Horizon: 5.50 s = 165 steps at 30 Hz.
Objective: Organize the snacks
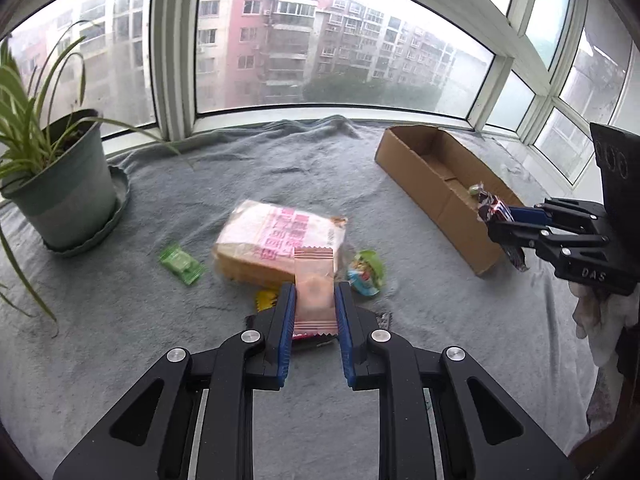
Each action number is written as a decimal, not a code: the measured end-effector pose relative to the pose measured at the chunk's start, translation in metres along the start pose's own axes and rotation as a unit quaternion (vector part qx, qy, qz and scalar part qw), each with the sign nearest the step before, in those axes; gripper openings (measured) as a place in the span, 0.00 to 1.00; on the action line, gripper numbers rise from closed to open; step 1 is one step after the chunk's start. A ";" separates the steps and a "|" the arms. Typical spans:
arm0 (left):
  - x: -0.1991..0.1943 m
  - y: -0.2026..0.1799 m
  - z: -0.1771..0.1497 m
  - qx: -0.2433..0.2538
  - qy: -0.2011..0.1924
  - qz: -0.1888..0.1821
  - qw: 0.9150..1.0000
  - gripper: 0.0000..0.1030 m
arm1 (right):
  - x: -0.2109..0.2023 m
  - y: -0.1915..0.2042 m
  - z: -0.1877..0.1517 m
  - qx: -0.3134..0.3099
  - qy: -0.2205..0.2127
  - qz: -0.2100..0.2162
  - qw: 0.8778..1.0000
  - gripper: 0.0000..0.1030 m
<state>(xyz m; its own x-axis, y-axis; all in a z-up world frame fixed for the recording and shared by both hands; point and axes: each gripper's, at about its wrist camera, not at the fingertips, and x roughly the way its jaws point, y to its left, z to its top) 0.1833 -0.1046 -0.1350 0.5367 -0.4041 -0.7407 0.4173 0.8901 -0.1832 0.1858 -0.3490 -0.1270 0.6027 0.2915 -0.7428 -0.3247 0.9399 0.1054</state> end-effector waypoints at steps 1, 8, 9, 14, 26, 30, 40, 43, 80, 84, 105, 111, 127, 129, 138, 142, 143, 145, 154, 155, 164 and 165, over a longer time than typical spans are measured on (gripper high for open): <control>0.001 -0.005 0.003 0.003 -0.002 -0.004 1.000 0.18 | -0.003 -0.010 0.003 0.007 -0.004 -0.007 1.000 0.30; 0.011 -0.041 0.028 0.021 -0.013 -0.035 0.999 0.18 | -0.012 -0.072 0.019 0.042 -0.026 -0.057 0.997 0.30; 0.013 -0.048 0.031 0.024 -0.014 -0.041 0.999 0.18 | -0.012 -0.079 0.021 0.046 -0.027 -0.061 0.997 0.30; 0.024 -0.089 0.049 0.046 -0.023 -0.073 0.996 0.18 | -0.006 -0.112 0.025 0.064 -0.027 -0.077 0.995 0.30; 0.070 -0.178 0.062 0.088 -0.009 -0.128 0.988 0.18 | 0.018 -0.161 0.014 0.101 -0.010 -0.090 0.991 0.30; 0.082 -0.194 0.062 0.094 -0.001 -0.134 0.987 0.18 | 0.025 -0.169 0.009 0.108 -0.001 -0.089 0.990 0.30; 0.099 -0.209 0.064 0.100 0.014 -0.132 0.986 0.19 | 0.039 -0.172 0.006 0.110 0.014 -0.094 0.989 0.30; 0.101 -0.212 0.063 0.098 0.022 -0.125 0.987 0.24 | 0.038 -0.170 0.007 0.107 0.013 -0.105 0.989 0.66; 0.022 -0.048 0.025 -0.072 -0.019 -0.051 0.996 0.64 | 0.035 -0.067 0.064 0.081 -0.016 0.031 0.996 0.90; 0.017 -0.010 0.012 -0.131 -0.019 -0.035 0.991 0.65 | 0.053 -0.046 0.070 0.076 0.000 0.066 0.995 0.90; 0.046 0.051 -0.012 -0.245 0.012 -0.038 0.969 0.65 | 0.167 0.026 0.075 0.081 0.099 0.193 0.973 0.90; 0.057 0.053 -0.007 -0.242 0.016 -0.040 0.969 0.65 | 0.189 0.039 0.074 0.067 0.128 0.203 0.969 0.77; 0.069 0.051 -0.004 -0.226 0.027 -0.045 0.973 0.42 | 0.194 0.044 0.067 0.074 0.151 0.246 0.955 0.56; 0.069 0.050 -0.003 -0.221 0.024 -0.040 0.974 0.42 | 0.192 0.045 0.067 0.073 0.150 0.247 0.954 0.54; 0.059 0.046 0.002 -0.204 0.013 -0.031 0.978 0.42 | 0.180 0.048 0.070 0.076 0.136 0.251 0.955 0.50; 0.053 0.041 0.004 -0.196 0.007 -0.028 0.980 0.42 | 0.172 0.045 0.070 0.080 0.129 0.253 0.955 0.49; 0.052 0.040 0.004 -0.194 0.006 -0.028 0.981 0.42 | 0.169 0.045 0.071 0.082 0.126 0.254 0.955 0.49; 0.048 0.036 0.006 -0.188 0.002 -0.028 0.982 0.42 | 0.161 0.043 0.071 0.083 0.120 0.254 0.956 0.49; 0.021 0.009 0.019 -0.148 -0.027 -0.029 0.988 0.42 | 0.110 0.027 0.072 0.094 0.074 0.246 0.962 0.49; 0.019 0.004 0.021 -0.143 -0.031 -0.030 0.989 0.42 | 0.104 0.024 0.073 0.096 0.068 0.244 0.963 0.49; 0.014 -0.031 0.047 -0.103 -0.049 -0.058 0.992 0.42 | 0.066 -0.012 0.073 0.117 0.033 0.216 0.969 0.49; 0.016 -0.035 0.050 -0.099 -0.049 -0.062 0.992 0.42 | 0.063 -0.017 0.072 0.120 0.030 0.212 0.969 0.49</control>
<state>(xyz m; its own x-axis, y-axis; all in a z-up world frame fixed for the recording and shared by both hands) 0.2142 -0.1525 -0.1080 0.5641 -0.5223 -0.6395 0.3369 0.8527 -0.3993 0.2812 -0.3337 -0.1282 0.4054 0.6567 -0.6359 -0.3513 0.7542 0.5548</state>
